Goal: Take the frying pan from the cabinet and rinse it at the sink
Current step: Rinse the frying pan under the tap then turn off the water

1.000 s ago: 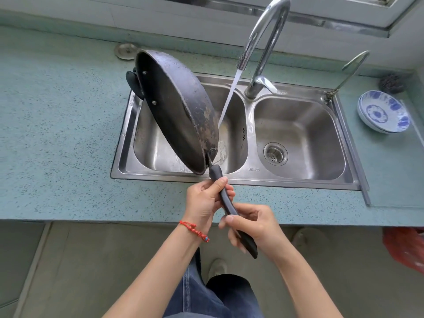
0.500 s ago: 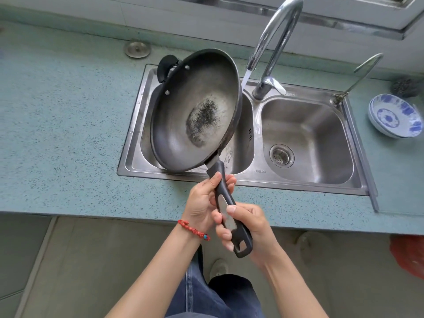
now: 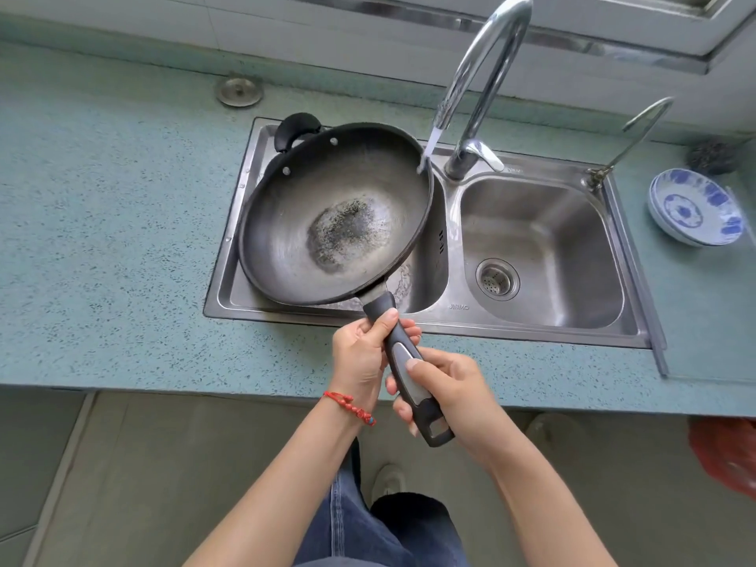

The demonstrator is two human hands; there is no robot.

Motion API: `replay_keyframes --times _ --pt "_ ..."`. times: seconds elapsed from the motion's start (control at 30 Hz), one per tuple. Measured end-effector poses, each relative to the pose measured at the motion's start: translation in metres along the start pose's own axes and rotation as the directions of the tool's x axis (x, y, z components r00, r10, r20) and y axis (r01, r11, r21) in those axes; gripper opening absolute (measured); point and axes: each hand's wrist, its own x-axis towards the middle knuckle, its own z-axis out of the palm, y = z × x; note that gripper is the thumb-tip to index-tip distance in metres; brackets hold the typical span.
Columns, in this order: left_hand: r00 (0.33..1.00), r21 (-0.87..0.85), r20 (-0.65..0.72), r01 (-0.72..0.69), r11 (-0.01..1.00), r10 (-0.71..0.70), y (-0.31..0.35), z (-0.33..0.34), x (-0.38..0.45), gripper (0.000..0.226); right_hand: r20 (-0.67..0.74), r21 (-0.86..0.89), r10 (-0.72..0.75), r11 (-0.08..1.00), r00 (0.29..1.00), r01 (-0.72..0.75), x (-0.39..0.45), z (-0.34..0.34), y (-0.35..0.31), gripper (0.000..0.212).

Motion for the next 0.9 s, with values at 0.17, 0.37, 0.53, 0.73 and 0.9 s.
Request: replay_keyframes --times 0.17,0.37,0.53,0.73,0.9 --pt "1.000 0.061 -0.012 0.012 0.998 -0.011 -0.001 0.000 0.002 0.018 -0.013 0.164 -0.008 0.986 1.000 0.010 0.000 0.005 0.008 0.020" --pt "0.999 0.102 0.015 0.043 0.994 -0.045 -0.001 -0.001 0.006 0.019 -0.074 0.192 -0.027 0.980 0.997 0.040 0.002 0.011 0.012 0.016" --pt "0.998 0.138 0.008 0.063 0.988 -0.064 -0.003 -0.006 0.005 0.019 -0.066 0.229 -0.041 0.972 0.997 0.055 0.000 0.013 0.019 0.016" --pt "0.997 0.176 0.002 0.072 0.982 -0.073 -0.005 -0.012 0.000 0.019 -0.063 0.262 -0.044 0.963 0.997 0.059 -0.005 0.018 0.025 0.016" --pt "0.997 0.180 -0.003 0.077 0.981 -0.078 -0.005 -0.016 -0.005 0.021 -0.046 0.280 -0.045 0.958 0.998 0.056 -0.007 0.023 0.027 0.018"
